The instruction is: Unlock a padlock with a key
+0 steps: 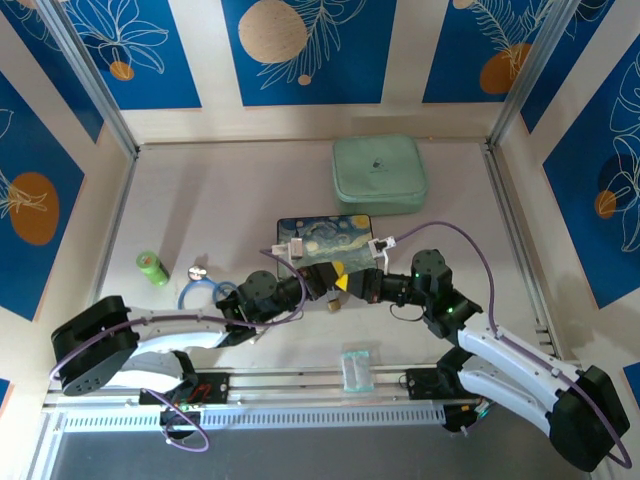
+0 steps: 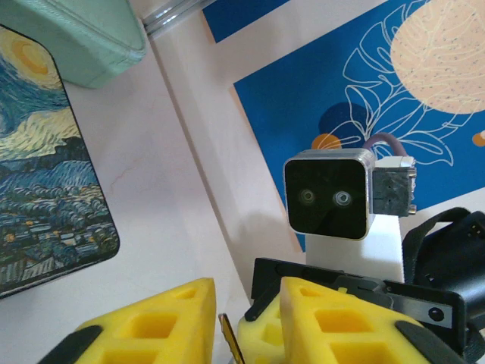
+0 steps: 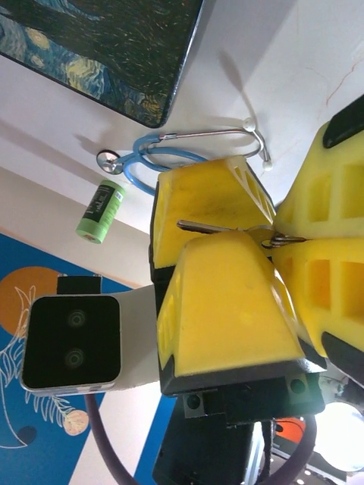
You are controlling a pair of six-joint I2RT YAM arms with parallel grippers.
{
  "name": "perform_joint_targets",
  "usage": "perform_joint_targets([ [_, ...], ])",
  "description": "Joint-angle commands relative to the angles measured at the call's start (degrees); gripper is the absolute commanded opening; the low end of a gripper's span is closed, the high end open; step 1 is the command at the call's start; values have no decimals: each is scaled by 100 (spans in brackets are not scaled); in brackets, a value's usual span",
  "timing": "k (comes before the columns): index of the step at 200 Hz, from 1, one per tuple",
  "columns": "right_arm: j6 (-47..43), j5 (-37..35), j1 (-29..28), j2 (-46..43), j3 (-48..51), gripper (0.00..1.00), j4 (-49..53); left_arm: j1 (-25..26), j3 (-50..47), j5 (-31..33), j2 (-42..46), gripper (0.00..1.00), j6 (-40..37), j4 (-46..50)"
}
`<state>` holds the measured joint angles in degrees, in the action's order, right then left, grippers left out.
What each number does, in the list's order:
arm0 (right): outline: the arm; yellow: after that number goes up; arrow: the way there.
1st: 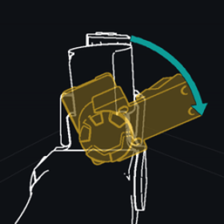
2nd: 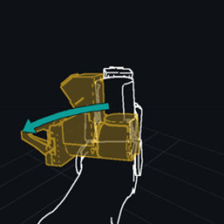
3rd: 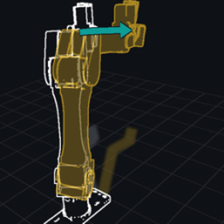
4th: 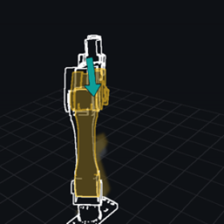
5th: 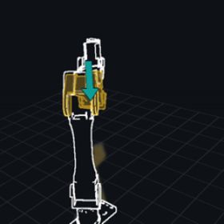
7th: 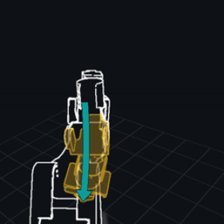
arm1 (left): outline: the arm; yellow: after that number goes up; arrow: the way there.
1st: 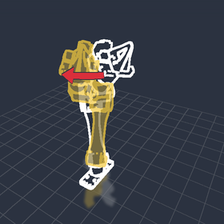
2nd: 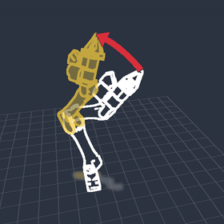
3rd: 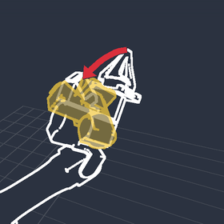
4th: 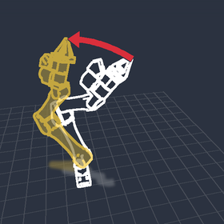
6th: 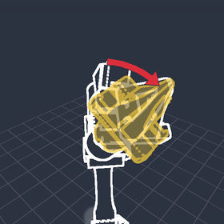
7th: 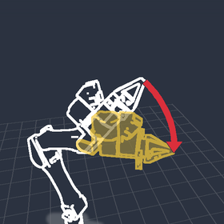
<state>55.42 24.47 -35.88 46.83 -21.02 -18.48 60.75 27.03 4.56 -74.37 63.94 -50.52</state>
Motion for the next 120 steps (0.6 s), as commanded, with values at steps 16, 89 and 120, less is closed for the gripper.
perform_joint_targets([
  [16, -285, 360, 52, 39, -286, 0, 430, -46, -145, 123, 244, 26, -104, 186],
  [89, -636, 498, 125, 141, -500, 0, 1142, -50, -112, 247, 440, 6, -156, 622],
  [120, -651, 402, 149, 224, -517, 0, 1067, -46, -57, 351, 605, 0, -216, 1013],
])
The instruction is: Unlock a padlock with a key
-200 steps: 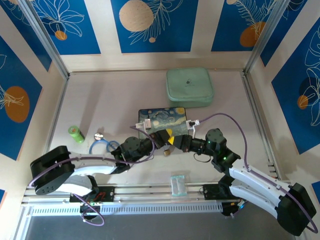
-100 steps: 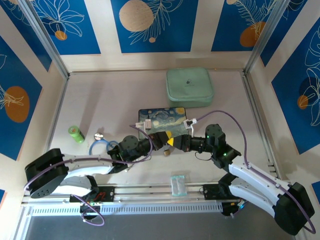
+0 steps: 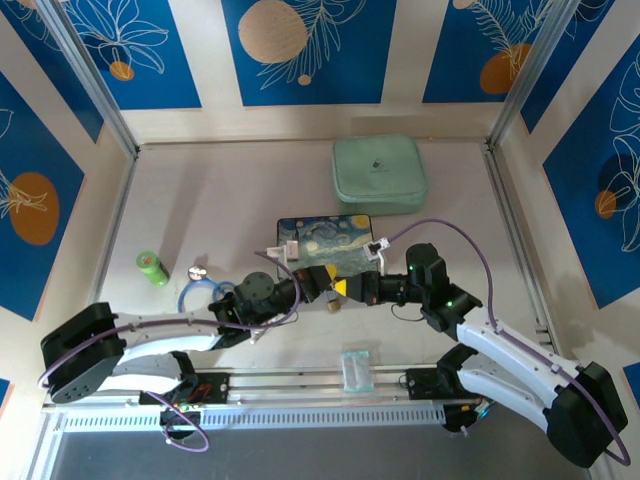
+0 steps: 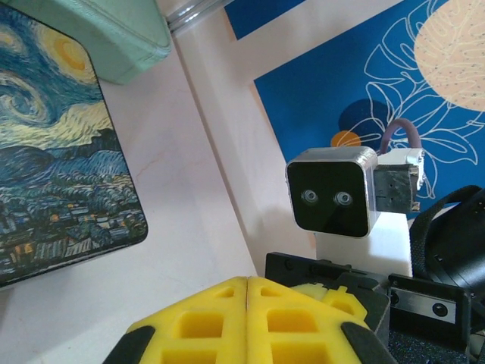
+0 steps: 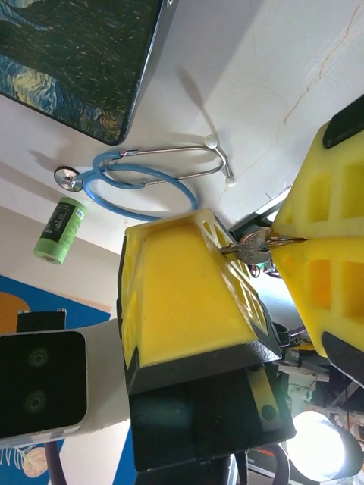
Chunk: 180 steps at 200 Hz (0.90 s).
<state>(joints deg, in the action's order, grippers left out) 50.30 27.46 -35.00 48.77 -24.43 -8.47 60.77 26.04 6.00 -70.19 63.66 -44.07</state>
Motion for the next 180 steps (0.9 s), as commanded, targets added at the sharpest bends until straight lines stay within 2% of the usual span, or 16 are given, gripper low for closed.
perform_joint_targets([
  [1, -137, 106, 63, 28, -176, 0, 61, -48, 41, 208, 193, 0, -192, 371],
  [31, -39, 97, 81, 67, -190, 1, -120, -48, 95, 170, 196, 0, -223, 439],
  [42, 29, 58, 90, 85, -211, 19, -134, -52, 111, 143, 143, 0, -178, 365],
  [46, 71, 45, 90, 95, -207, 31, -146, -48, 98, 164, 140, 0, -137, 329],
  [50, 129, 40, 98, 113, -199, 39, -184, -48, 82, 210, 129, 0, -94, 288],
  [76, 881, 136, 91, 284, 54, 56, -1164, -48, 13, 525, 166, 0, 122, 201],
  [100, 1658, -225, -24, 412, 395, 56, -2204, -40, -110, 896, 208, 0, 250, -211],
  [122, 1750, -595, -164, 418, 430, 53, -2273, -36, -232, 1084, 224, 0, 309, -709],
  [160, 1901, -718, -195, 548, 370, 50, -2542, -22, -100, 994, 226, 0, 361, -637],
  [180, 1931, -716, -233, 663, 332, 44, -2682, -22, -108, 1009, 224, 0, 337, -743],
])
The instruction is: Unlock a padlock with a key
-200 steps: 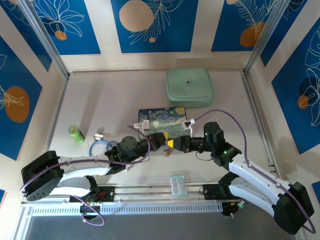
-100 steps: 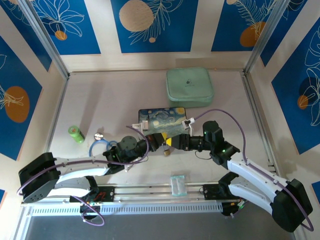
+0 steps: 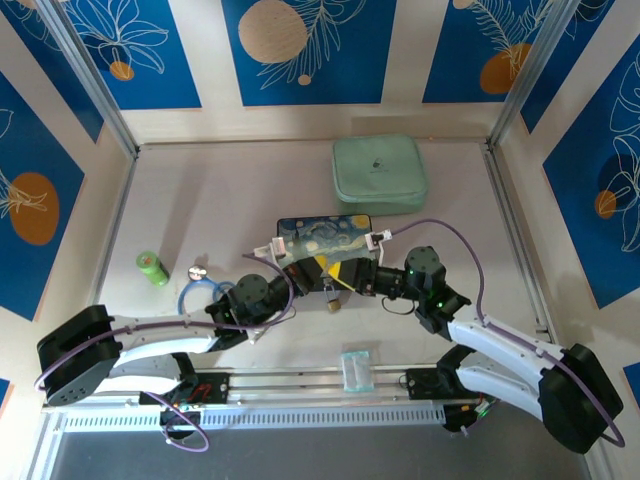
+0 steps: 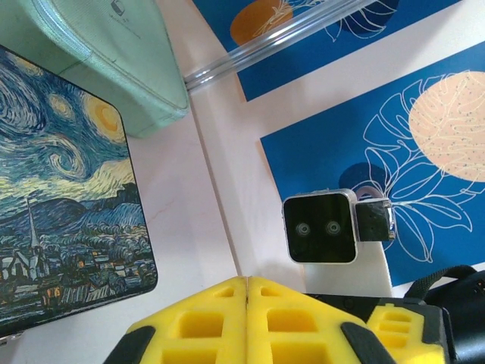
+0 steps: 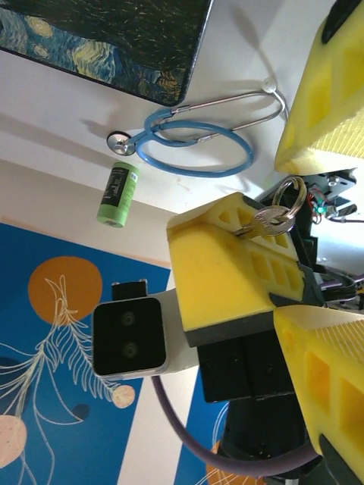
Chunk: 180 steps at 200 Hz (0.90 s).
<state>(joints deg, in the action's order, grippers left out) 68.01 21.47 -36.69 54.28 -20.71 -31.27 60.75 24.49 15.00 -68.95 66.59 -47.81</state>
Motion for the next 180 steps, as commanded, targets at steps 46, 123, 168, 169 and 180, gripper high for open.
perform_joint_targets([
  [46, 170, -90, -119, 309, -55, 36, -724, -19, 55, 28, 91, 0, -31, -647],
  [123, 167, -220, -190, 329, 14, 18, -879, -19, 97, 55, 137, 0, -101, -469],
  [168, 204, -337, -242, 294, 101, 8, -959, -20, 66, 149, 206, 0, -139, -418],
  [169, 208, -341, -242, 289, 106, 7, -955, -19, 65, 159, 206, 0, -138, -416],
  [180, 213, -376, -238, 247, 133, 4, -918, -20, 30, 217, 250, 0, -146, -408],
])
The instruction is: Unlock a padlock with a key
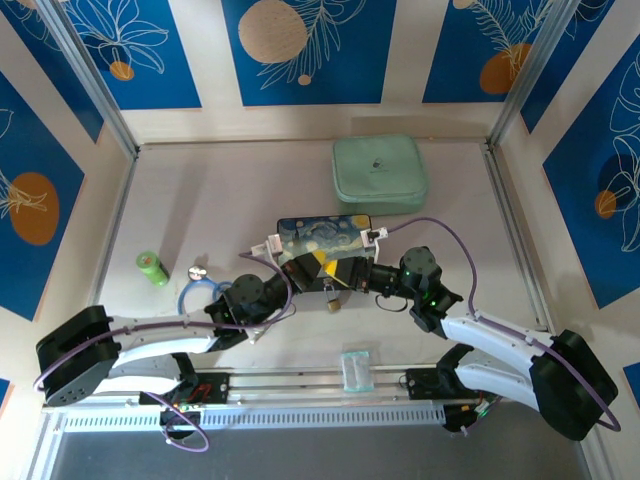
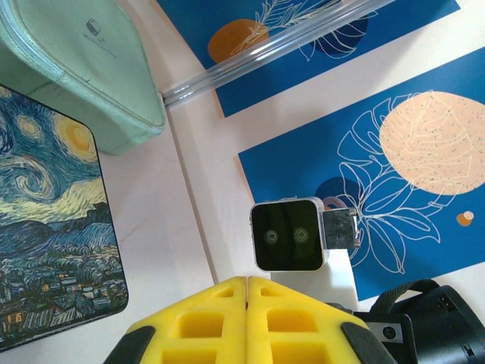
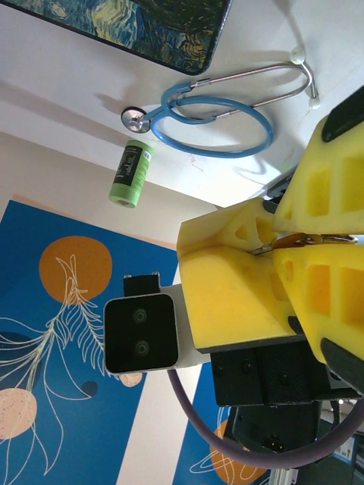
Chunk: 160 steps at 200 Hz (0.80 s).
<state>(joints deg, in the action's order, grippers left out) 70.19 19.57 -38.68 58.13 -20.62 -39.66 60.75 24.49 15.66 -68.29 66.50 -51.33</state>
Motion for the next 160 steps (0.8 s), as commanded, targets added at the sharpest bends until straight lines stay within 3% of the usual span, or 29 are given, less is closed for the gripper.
perform_joint_targets([
  [1, -6, -188, -41, -141, 126, 4, -78, -24, 25, 158, 189, 0, -142, -54],
  [52, -110, -188, 7, -394, 164, 0, 243, -28, 81, 269, 501, 1, -395, 742],
  [67, -191, -207, 34, -555, 181, 0, 507, -37, 150, 314, 646, 20, -509, 1210],
  [88, -347, -187, 118, -787, 164, 0, 1009, -37, 79, 355, 833, 62, -743, 1380],
  [98, -419, -173, 164, -878, 135, 0, 1287, -37, 86, 413, 942, 71, -836, 1633],
  [134, -1149, -278, 290, -1018, -353, 0, 3221, -37, 760, 614, 1096, 72, -1127, 3997],
  [160, -1836, -604, 297, -1014, -821, 0, 4727, -12, 1011, 310, 765, 72, -1355, 4458],
])
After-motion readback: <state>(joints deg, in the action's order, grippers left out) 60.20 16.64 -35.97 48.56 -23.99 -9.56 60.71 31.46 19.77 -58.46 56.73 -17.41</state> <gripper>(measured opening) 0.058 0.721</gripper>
